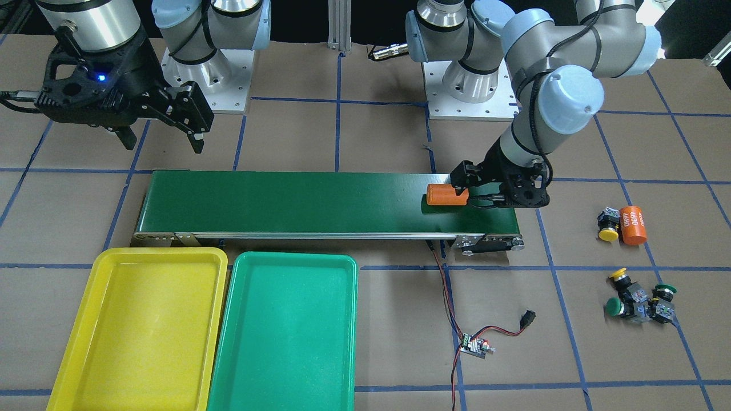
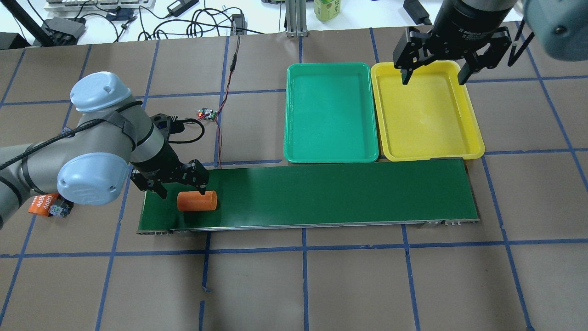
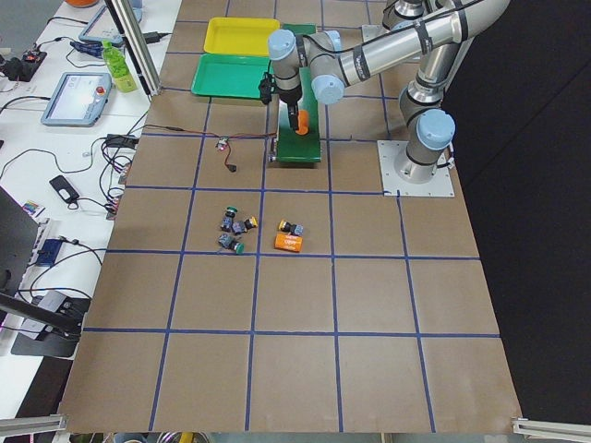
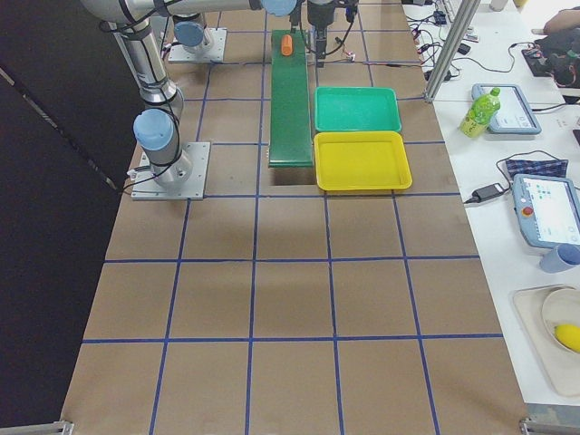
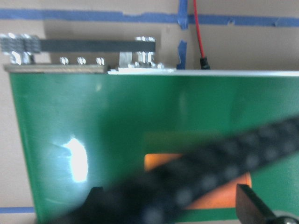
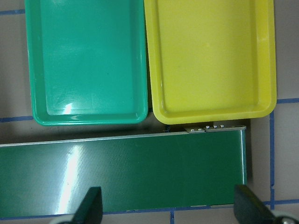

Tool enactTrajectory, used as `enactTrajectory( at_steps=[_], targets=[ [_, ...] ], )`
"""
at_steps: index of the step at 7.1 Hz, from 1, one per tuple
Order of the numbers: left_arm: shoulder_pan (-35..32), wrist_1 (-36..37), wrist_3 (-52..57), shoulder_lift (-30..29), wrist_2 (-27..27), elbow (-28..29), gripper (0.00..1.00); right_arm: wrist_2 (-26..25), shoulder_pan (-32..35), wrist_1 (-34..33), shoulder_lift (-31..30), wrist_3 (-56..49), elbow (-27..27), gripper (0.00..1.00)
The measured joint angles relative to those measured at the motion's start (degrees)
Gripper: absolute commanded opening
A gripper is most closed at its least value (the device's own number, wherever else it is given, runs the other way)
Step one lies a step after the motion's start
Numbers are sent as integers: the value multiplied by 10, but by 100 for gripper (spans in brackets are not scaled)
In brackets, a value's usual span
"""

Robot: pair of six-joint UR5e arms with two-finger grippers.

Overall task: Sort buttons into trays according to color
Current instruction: 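Carry the orange cylinder onto the near end of the belt and release, then reach left gripper to a green-capped button while right gripper hovers over belt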

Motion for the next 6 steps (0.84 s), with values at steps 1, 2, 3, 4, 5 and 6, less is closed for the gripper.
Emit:
enactTrajectory(
  at_steps=[1, 2, 3, 4, 5, 6],
  targets=[
    [39, -10, 23, -23, 4, 41, 100, -2, 0, -5, -1, 0, 21, 100],
    [77, -12, 74, -57, 6, 85, 100, -5, 0, -32, -6, -3, 66, 100],
    [102, -11, 120, -97, 8, 125, 100, -9, 0, -80, -19, -7, 126, 100],
    [121, -8, 158, -140, 9, 162, 100, -11, -1, -123, -44, -9, 200, 100],
    [139, -2, 201, -180, 10, 197, 100, -12, -1, -161, -73, -9, 273, 100],
    [157, 11, 250, -222, 10, 235, 100, -12, 0, -196, -91, -8, 330, 100]
  ],
)
